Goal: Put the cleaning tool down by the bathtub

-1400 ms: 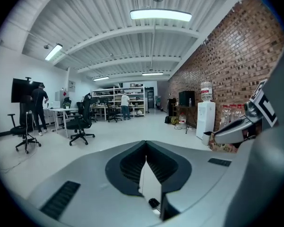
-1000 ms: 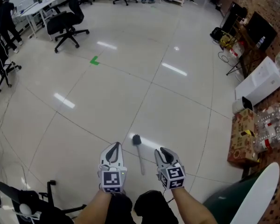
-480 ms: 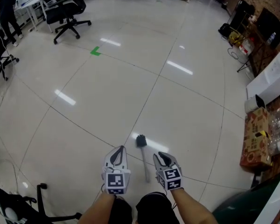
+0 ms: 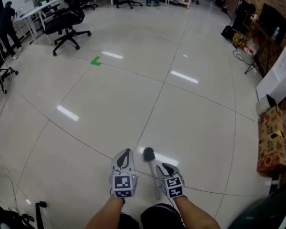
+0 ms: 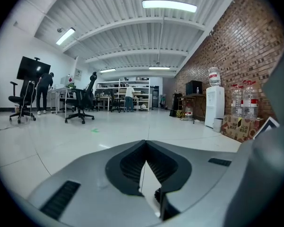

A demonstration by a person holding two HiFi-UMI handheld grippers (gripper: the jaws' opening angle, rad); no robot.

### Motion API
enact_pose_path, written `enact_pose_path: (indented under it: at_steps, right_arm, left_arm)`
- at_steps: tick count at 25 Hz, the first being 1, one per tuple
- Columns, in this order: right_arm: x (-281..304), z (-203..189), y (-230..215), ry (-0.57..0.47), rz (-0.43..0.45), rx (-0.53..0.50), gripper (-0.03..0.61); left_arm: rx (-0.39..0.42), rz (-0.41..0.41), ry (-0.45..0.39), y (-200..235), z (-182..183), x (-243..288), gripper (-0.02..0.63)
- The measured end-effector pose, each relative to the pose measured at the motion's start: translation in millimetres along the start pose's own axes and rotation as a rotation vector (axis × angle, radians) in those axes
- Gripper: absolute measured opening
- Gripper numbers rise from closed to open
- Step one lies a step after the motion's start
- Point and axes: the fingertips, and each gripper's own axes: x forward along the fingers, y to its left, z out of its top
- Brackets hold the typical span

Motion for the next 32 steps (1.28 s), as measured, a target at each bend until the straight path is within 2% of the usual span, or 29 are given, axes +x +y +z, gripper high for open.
enact_pose_path:
  at_steps: [6, 9, 11, 17, 23, 32]
  right_arm:
    - [41.4, -67.6, -1.1, 0.057, -0.013, 0.017, 0.138]
    - [57.7, -100.7, -3.2, 0.099, -0.022, 0.023, 0.138]
    - [67.2, -118.4, -5.2, 0.125, -0.022, 0.028, 0.138]
    - [83.9, -165.2, -1.7, 0.175, -0.017, 0.047, 0.138]
    - [97.9, -188.5, 4.2, 0.219, -0.022, 0.04, 0.138]
    - [111.1, -228.3, 4.4, 0.321, -0.046, 0.013, 0.135]
  left_arm:
    - [0.055, -0.09, 0.039, -13.0, -46.3, 15.9, 0.005]
    - [0.031, -0.093, 0.068, -8.4, -64.3, 19.5, 0.005]
    - [0.046, -0.085, 0.074, -9.0, -70.6, 24.6, 0.005]
    - [0.073, -0.081, 0.058, -14.9, -75.1, 35.1, 0.005]
    - [0.069, -0.079, 0.059, -6.0, -75.9, 33.1, 0.005]
    - [0.116, -0.143, 0.048, -22.4, -70.8, 32.5, 0.005]
